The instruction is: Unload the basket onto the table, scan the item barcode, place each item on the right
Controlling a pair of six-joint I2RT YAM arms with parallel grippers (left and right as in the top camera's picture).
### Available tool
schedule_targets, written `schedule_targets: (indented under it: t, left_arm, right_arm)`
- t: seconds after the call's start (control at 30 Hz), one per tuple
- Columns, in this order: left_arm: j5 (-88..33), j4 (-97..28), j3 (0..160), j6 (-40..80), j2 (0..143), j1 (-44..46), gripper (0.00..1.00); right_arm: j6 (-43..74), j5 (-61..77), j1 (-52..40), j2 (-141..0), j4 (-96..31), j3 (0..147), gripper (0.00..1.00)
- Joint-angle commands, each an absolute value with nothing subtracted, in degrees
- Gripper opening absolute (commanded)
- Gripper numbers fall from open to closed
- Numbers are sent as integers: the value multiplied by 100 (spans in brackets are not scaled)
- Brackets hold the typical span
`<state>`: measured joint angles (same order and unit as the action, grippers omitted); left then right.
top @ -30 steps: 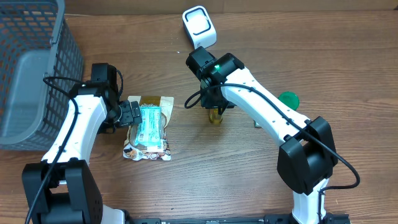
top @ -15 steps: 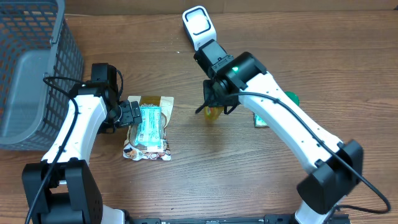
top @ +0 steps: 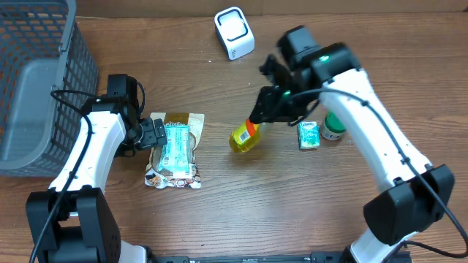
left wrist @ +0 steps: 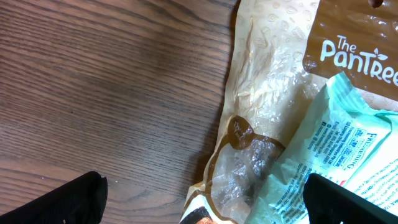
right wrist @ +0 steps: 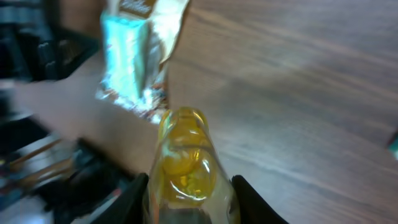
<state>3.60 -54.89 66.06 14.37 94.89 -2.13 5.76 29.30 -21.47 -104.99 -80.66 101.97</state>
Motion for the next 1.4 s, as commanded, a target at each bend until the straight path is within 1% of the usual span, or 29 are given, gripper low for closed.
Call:
schedule_targets:
  t: [0.0, 0.3, 0.5, 0.8, 1.0, 1.37]
  left_arm:
    - [314, -5498, 6692, 1372, 9513, -189, 100]
    - [314, -5500, 6692, 1372, 9513, -189, 100]
    - [314, -5500, 6692, 1372, 9513, -189, 99]
    - [316, -5500, 6692, 1372, 9513, -189, 100]
    - [316, -5500, 6692, 1372, 9513, -189, 100]
    - [314, -5500, 6692, 1372, 9513, -189, 100]
  right_arm:
    - [-399, 4364, -1824, -10226, -8291, 10237, 28]
    - [-1979, 5334, -1247, -10226, -9229, 10237, 28]
    - [-2764, 5824, -1105, -10226, -9703, 10232, 29]
    - [-2775, 5885, -1107, -10226, -9708, 10158, 29]
    - [-2904, 6173, -1107, -10226, -9703, 9889, 28]
    - [-3059, 6254, -1107, -10226, -9603, 9452, 28]
